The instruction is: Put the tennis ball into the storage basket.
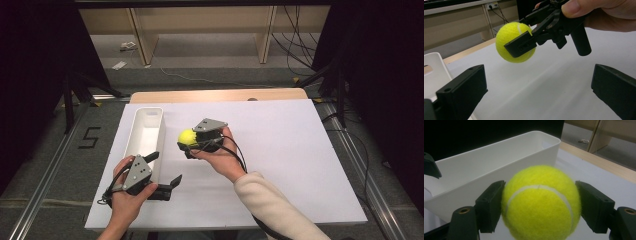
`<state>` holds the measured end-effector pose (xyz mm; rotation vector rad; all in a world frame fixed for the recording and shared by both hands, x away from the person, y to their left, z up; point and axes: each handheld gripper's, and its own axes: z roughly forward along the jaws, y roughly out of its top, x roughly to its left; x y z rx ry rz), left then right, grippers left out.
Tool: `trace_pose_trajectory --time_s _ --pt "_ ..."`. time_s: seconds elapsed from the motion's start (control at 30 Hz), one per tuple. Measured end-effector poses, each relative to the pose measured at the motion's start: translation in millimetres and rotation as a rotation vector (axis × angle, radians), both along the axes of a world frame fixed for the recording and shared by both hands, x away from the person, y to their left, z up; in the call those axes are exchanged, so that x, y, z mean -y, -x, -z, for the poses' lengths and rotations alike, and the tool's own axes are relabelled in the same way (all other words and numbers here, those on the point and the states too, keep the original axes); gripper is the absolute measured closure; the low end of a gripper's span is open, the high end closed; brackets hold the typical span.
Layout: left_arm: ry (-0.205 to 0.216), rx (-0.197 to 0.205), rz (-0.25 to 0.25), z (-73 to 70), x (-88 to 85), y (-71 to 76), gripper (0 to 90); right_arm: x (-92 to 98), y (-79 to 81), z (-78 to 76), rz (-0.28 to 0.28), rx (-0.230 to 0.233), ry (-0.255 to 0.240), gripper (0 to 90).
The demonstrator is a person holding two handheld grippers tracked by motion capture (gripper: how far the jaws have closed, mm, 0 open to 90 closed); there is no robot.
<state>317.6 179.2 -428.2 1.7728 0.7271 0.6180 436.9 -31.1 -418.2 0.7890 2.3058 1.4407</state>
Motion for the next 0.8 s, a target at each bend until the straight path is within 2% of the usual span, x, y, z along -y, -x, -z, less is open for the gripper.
trace_pose_trajectory --time_s 0.8 --pt "-0.003 0.001 0.012 0.6 1.3 -0.2 0.0 -15.5 -2.6 -3.0 -0.021 -0.002 0.003 27.4"
